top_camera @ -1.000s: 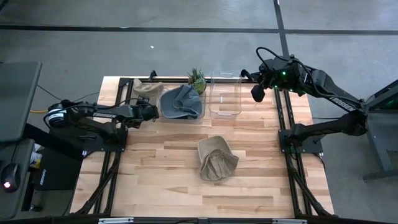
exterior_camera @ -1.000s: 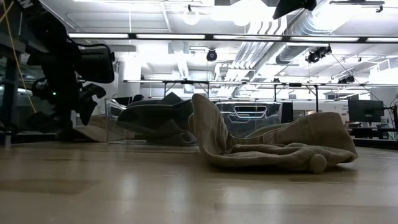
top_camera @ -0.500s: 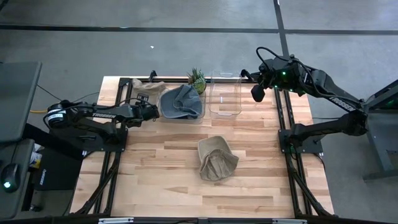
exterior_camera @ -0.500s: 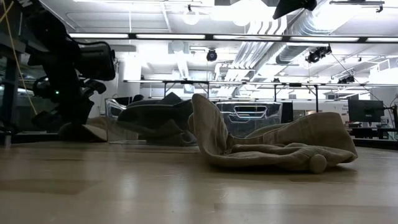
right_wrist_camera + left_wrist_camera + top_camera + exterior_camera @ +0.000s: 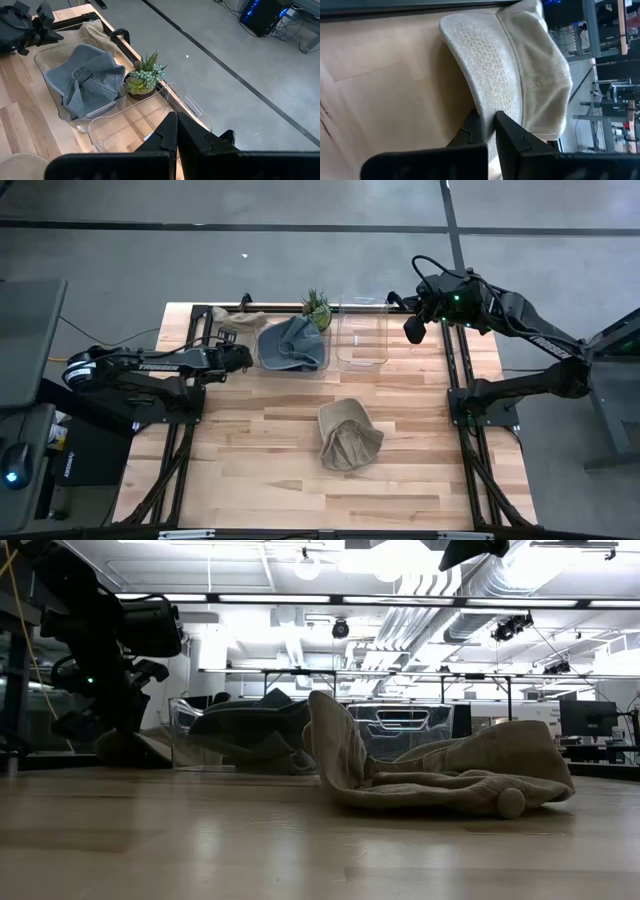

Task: Pick & Place hat
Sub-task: Put the top brown cap into the right transparent bin

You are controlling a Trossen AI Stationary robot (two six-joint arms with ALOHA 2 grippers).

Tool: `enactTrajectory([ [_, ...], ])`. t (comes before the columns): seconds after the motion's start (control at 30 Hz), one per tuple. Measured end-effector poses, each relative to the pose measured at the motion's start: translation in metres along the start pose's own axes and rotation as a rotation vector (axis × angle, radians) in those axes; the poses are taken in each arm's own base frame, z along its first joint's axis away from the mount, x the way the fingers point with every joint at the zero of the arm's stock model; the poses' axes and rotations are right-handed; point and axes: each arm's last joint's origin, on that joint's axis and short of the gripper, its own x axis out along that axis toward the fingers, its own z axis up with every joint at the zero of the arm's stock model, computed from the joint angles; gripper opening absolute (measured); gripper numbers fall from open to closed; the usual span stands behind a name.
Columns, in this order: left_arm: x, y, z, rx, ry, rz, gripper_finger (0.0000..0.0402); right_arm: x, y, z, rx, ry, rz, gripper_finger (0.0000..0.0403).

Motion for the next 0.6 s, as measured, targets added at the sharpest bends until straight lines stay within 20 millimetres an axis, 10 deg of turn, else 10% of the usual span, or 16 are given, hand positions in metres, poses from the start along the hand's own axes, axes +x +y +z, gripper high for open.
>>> enactTrajectory([
  [0.6, -0.026, -0.014, 0.026, 0.073, 0.077, -0.116, 0.0002, 0.0, 0.002, 0.0, 0.0, 0.004, 0.053, 0.0001],
])
